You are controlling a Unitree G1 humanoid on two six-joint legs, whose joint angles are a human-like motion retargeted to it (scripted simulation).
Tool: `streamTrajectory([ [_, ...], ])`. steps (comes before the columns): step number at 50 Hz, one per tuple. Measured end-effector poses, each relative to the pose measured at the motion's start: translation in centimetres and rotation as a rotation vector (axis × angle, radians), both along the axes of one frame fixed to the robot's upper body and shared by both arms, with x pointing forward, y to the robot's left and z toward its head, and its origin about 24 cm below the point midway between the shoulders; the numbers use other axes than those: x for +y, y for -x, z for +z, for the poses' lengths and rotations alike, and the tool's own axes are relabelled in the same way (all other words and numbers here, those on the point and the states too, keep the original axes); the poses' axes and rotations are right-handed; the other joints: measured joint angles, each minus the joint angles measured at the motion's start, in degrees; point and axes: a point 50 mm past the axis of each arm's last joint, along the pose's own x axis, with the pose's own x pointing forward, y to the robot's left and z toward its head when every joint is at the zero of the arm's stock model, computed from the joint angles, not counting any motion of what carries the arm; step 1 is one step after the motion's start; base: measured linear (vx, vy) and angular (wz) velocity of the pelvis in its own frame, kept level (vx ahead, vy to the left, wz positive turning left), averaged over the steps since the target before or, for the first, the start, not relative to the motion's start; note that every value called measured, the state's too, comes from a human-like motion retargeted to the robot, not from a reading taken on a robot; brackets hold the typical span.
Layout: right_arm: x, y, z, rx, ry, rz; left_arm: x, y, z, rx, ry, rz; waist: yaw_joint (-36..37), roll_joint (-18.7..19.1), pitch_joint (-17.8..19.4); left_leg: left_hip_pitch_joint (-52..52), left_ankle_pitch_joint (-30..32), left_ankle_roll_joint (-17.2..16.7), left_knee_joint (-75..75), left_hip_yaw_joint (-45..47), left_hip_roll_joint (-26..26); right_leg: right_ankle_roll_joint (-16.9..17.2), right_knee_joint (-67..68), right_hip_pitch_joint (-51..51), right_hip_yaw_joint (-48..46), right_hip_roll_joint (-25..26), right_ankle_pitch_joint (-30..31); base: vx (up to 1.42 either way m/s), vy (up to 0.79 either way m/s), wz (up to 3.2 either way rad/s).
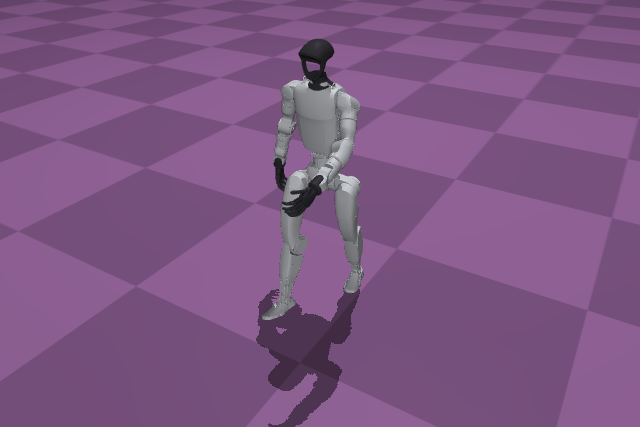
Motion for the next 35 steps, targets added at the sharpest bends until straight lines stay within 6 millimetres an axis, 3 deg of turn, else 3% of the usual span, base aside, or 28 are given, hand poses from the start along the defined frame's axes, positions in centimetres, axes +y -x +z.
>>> streamTrajectory([
  [4, 0.3, -2.0, 0.0, -0.038, 0.007, 0.022, -0.2, 1.9, -2.9, 0.084, -0.008, -0.042, 2.99, -1.14, -0.48, 2.24, 2.52, 0.72, 3.44, 0.25, -0.2, 0.34, 0.0, 3.2, 1.9, 0.53, 1.46, 0.66, -0.21, -0.32],
  [8, 0.9, -5.0, 0.3, -0.132, 0.028, 0.04, 0.7, 7.2, -9.5, 0.333, -0.038, -0.055, 7.46, -3.91, -0.36, -0.43, 9.86, 2.16, 18.15, 2.27, -0.42, 0.34, 0.5, 9.72, 3.78, 0.0, -5.61, 0.7, -0.28, -0.57],
  [10, 1.0, -7.0, 0.6, -0.203, 0.039, 0.043, 1.1, 11.4, -13.4, 0.506, -0.057, -0.042, 8.45, -5.64, -1.54, -7.7, 14.09, 4.79, 32.14, 2.8, -1.64, 0.33, 1.63, 11.29, 4.48, -2.85, -8.03, 0.67, -0.08, -0.15],
  [12, 1.2, -9.5, 1.2, -0.311, 0.005, 0.051, 1.9, 16.9, -17.1, 0.7, -0.1, -0.033, 9.57, -5.5, -3.0, -16.29, 16.08, 6.1, 45.62, 3.04, -0.67, -3.36, 2.78, 11.85, 5.67, -2.81, -9.73, 0.62, -0.1, -0.22],
  [15, 1.4, -14.0, 2.7, -0.459, 0.046, 0.101, 2.7, 24.9, -20.6, 0.978, -0.11, 0.057, 12.83, -5.63, -3.17, -26.29, 14.03, 8.21, 58.02, 4.07, 0.41, -6.33, 3.2, 13.19, 8.0, -2.09, -11.08, 0.58, -0.11, -0.61],
  [20, 2.5, -21.1, 6.3, -0.676, 0.068, 0.2, 3.5, 37.1, -22.3, 1.373, -0.121, 0.123, 18.98, -7.3, -1.93, -35.39, 6.69, 12.25, 56.13, 9.66, 1.96, -8.29, 4.9, 14.91, 12.0, -2.41, -13.2, 0.53, -0.04, -0.74],
  [23, 3.1, -24.5, 8.7, -0.787, 0.076, 0.249, 3.6, 42.1, -21.9, 1.504, -0.088, 0.162, 22.36, -7.63, -1.23, -36.6, 7.16, 11.69, 41.82, 12.9, 1.82, -9.06, 6.0, 15.63, 14.25, -2.17, -14.52, 0.52, 0.02, -0.71],
  [25, 3.3, -26.5, 10.3, -0.81, 0.078, 0.273, 4.0, 43.4, -21.6, 1.518, -0.061, 0.274, 24.77, -7.83, -0.49, -35.34, 10.07, 9.86, 26.19, 16.57, 1.35, -7.59, 5.1, 16.25, 15.21, -1.95, -14.54, 0.54, 0.08, -0.76],
  [29, 3.5, -28.2, 12.2, -0.922, 0.097, 0.288, 3.6, 45.9, -21.2, 1.514, 0.015, 0.377, 27.66, -1.77, 1.12, -28.23, 14.72, 0.94, 0.38, 25.87, 4.83, -8.23, 4.94, 22.85, 17.02, 4.32, -15.98, 0.63, 0.13, -0.58],
  [32, 3.5, -27.8, 11.8, -0.923, 0.086, 0.292, 2.9, 46.5, -21.2, 1.503, 0.064, 0.414, 27.31, 1.29, 0.94, -26.17, 16.02, -3.96, -6.83, 30.2, 5.89, -8.99, 5.45, 26.99, 17.45, 6.96, -16.95, 0.65, 0.16, 0.0],
  [35, 3.3, -25.9, 10.0, -0.837, 0.072, 0.313, 2.1, 45.5, -21.6, 1.487, 0.119, 0.42, 25.69, 2.34, -0.25, -24.9, 16.45, -5.06, -6.83, 29.27, 5.9, -9.83, 8.07, 28.81, 17.3, 7.65, -16.73, 0.66, 0.18, 0.26],
])
